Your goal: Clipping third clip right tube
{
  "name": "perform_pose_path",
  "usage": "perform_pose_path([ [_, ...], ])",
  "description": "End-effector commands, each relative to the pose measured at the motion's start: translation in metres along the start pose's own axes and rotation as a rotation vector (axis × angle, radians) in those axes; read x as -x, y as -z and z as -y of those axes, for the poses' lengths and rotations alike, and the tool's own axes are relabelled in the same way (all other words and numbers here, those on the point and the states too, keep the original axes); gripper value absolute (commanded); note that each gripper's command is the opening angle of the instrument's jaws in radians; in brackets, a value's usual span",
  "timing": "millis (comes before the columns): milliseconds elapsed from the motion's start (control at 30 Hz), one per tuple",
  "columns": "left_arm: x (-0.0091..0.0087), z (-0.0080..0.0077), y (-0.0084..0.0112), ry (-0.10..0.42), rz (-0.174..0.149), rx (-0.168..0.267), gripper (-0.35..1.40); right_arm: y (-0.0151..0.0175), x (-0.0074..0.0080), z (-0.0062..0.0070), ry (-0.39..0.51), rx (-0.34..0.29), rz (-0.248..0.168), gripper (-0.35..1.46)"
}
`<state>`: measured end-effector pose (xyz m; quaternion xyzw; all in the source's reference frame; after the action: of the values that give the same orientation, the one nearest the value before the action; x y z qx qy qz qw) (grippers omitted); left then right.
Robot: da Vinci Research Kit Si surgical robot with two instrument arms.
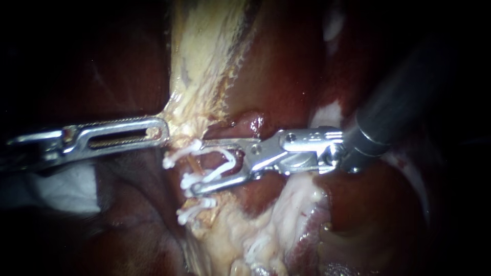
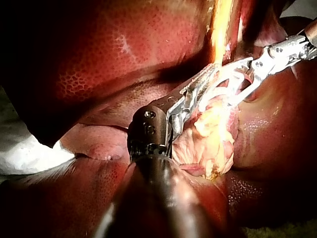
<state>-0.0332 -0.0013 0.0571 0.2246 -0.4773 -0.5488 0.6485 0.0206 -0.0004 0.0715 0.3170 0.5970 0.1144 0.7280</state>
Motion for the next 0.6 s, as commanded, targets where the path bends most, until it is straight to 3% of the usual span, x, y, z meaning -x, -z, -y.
perform_pose_path([
  [33, 0.0000, -0.0001, 0.0000, 0.000, 0.000, -0.001, -0.35, 0.0000, -0.0002, 0.0003, 0.001, -0.010, -0.009, 0.60],
  [200, 0.0000, -0.0001, -0.0001, 0.000, -0.001, -0.001, -0.35, -0.0004, -0.0006, 0.0006, -0.008, -0.042, -0.022, 0.60],
  [600, 0.0000, -0.0002, 0.0000, 0.000, -0.001, -0.002, -0.35, 0.0005, -0.0002, 0.0005, -0.017, -0.036, -0.022, 0.59],
])
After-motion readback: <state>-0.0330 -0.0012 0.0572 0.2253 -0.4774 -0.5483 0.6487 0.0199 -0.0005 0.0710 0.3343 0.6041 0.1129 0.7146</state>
